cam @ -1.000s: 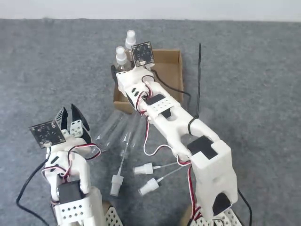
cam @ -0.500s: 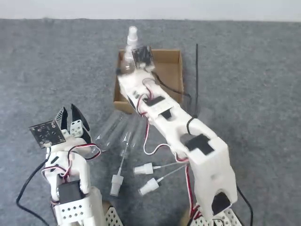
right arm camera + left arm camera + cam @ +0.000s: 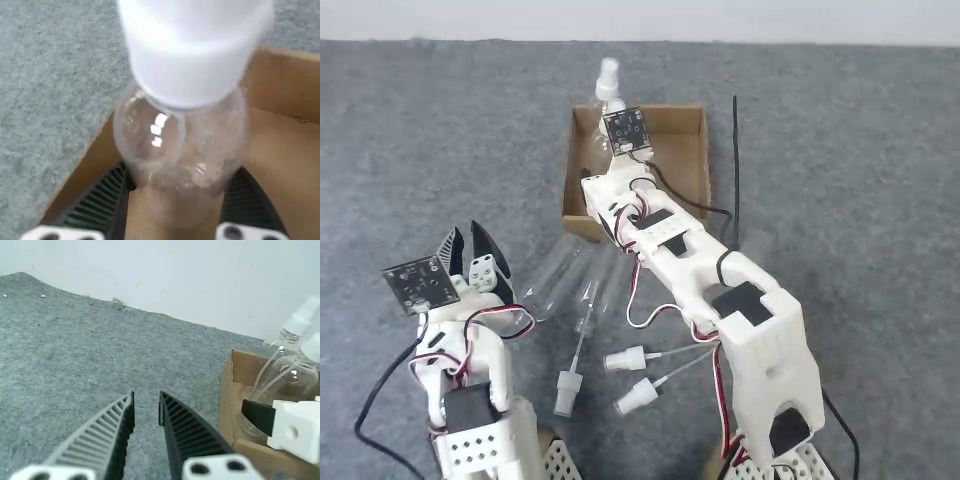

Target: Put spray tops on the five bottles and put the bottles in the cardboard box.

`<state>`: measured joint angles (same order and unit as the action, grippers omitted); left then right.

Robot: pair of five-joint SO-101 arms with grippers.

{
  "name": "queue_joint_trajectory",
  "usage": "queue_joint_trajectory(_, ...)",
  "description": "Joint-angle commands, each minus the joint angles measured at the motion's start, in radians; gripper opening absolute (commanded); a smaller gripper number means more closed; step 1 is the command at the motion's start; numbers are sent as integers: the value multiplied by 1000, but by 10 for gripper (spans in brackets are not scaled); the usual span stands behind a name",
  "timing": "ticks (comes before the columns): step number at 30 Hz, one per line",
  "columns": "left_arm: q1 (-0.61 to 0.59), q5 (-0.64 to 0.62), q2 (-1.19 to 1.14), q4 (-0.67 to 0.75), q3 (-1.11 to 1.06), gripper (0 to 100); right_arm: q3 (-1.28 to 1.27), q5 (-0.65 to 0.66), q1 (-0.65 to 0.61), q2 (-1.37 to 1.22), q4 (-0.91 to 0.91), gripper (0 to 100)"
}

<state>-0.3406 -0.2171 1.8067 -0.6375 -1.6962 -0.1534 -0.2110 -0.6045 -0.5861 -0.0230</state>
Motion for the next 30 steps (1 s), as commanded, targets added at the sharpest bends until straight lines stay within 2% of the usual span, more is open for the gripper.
queue_joint_trajectory(1, -3, 8, 14, 20, 12, 76, 29, 28, 2, 38, 5, 208)
queue_joint_trajectory(6, -3, 8, 14, 20, 12, 76, 29, 68, -8, 38, 5, 210)
queue_joint_trajectory(14, -3, 8, 14, 20, 12, 77, 35, 69, -39, 36, -8, 206)
queue_joint_trajectory(19, -3, 8, 14, 20, 12, 77, 31, 69, -33, 24, -101, 206)
queue_joint_trajectory(30, -3, 8, 14, 20, 12, 77, 9, 69, -41, 27, -102, 210)
